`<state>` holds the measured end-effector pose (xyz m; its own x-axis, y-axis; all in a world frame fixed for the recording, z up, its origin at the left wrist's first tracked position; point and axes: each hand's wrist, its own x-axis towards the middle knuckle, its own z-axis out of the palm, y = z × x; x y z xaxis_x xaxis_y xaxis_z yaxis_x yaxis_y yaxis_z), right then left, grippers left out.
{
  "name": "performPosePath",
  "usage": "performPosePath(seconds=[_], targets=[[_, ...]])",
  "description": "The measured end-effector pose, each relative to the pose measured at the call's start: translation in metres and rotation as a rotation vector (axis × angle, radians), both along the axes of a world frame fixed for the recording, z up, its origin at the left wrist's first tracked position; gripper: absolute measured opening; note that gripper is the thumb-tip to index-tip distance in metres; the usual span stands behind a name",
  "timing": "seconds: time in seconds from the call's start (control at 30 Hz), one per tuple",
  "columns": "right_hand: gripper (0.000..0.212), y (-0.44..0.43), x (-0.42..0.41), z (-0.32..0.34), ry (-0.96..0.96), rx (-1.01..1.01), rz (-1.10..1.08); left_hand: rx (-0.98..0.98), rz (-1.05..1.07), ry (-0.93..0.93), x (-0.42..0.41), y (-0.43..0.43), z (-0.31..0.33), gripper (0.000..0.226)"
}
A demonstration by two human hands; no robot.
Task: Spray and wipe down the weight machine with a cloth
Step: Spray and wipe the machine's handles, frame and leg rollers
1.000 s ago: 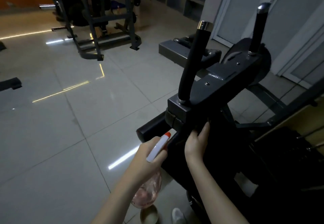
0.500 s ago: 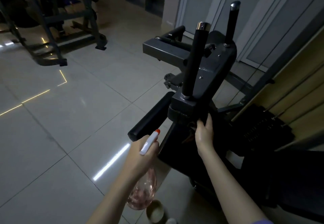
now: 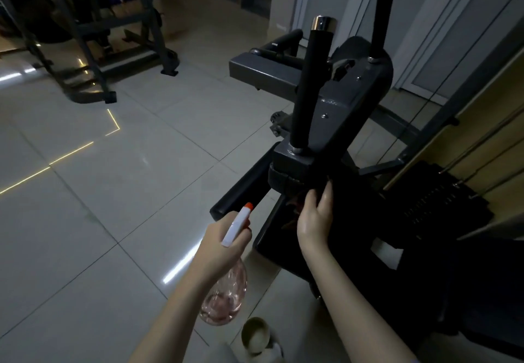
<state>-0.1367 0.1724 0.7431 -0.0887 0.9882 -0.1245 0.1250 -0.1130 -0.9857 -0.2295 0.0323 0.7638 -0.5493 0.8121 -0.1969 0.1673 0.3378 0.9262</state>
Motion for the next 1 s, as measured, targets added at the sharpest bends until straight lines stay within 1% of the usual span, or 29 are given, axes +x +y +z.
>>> performPosePath(seconds=[0.07,0.2,0.27,0.37,0.43,0.47,0.53,0.63,0.67,0.73,0.77,0.8,0.83,0.9,1.0], targets=[[0.051,0.016,0.003,0.008,0.039,-0.035,-0.009,0.024,-0.004,-0.027,-0.003,0.003,-0.002,0.035],[0.05,0.03,-0.005,0.017,0.088,-0.096,-0.101,0.043,-0.034,-0.02,-0.016,0.006,-0.006,0.024],[0.051,0.021,-0.014,0.013,0.103,-0.088,-0.17,0.062,-0.074,-0.021,-0.027,0.008,-0.009,0.022],[0.048,-0.01,-0.029,-0.004,0.083,-0.003,-0.247,0.082,-0.141,-0.033,-0.047,0.01,-0.012,0.024],[0.049,-0.027,-0.041,-0.01,0.052,0.042,-0.298,0.084,-0.194,-0.052,-0.065,0.011,-0.012,0.01],[0.049,-0.031,-0.049,-0.01,0.042,0.034,-0.355,0.087,-0.246,-0.054,-0.079,0.012,-0.012,0.004],[0.048,-0.023,-0.052,-0.002,0.051,-0.002,-0.439,0.103,-0.302,-0.083,-0.1,0.012,-0.014,0.009],[0.042,-0.003,-0.053,0.006,0.089,-0.046,-0.576,0.103,-0.416,-0.092,-0.136,0.013,-0.012,0.025],[0.042,-0.002,-0.061,0.006,0.095,-0.041,-0.635,0.097,-0.466,-0.078,-0.148,0.013,-0.012,0.024],[0.044,-0.009,-0.08,0.005,0.09,-0.002,-0.717,0.079,-0.528,-0.044,-0.163,0.014,-0.01,0.004],[0.047,-0.016,-0.093,0.003,0.063,0.024,-0.746,0.075,-0.561,-0.04,-0.171,0.015,-0.01,0.016],[0.05,-0.025,-0.106,0.003,0.034,0.039,-0.76,0.077,-0.596,-0.026,-0.178,0.016,-0.01,0.026],[0.052,-0.031,-0.118,0.002,0.006,0.055,-0.761,0.079,-0.619,-0.024,-0.183,0.016,-0.011,0.031],[0.054,-0.04,-0.134,0.001,-0.026,0.07,-0.749,0.077,-0.653,-0.002,-0.189,0.018,-0.012,0.029],[0.052,-0.039,-0.134,0.005,-0.02,0.057,-0.769,0.085,-0.676,-0.062,-0.191,0.02,-0.008,0.024]])
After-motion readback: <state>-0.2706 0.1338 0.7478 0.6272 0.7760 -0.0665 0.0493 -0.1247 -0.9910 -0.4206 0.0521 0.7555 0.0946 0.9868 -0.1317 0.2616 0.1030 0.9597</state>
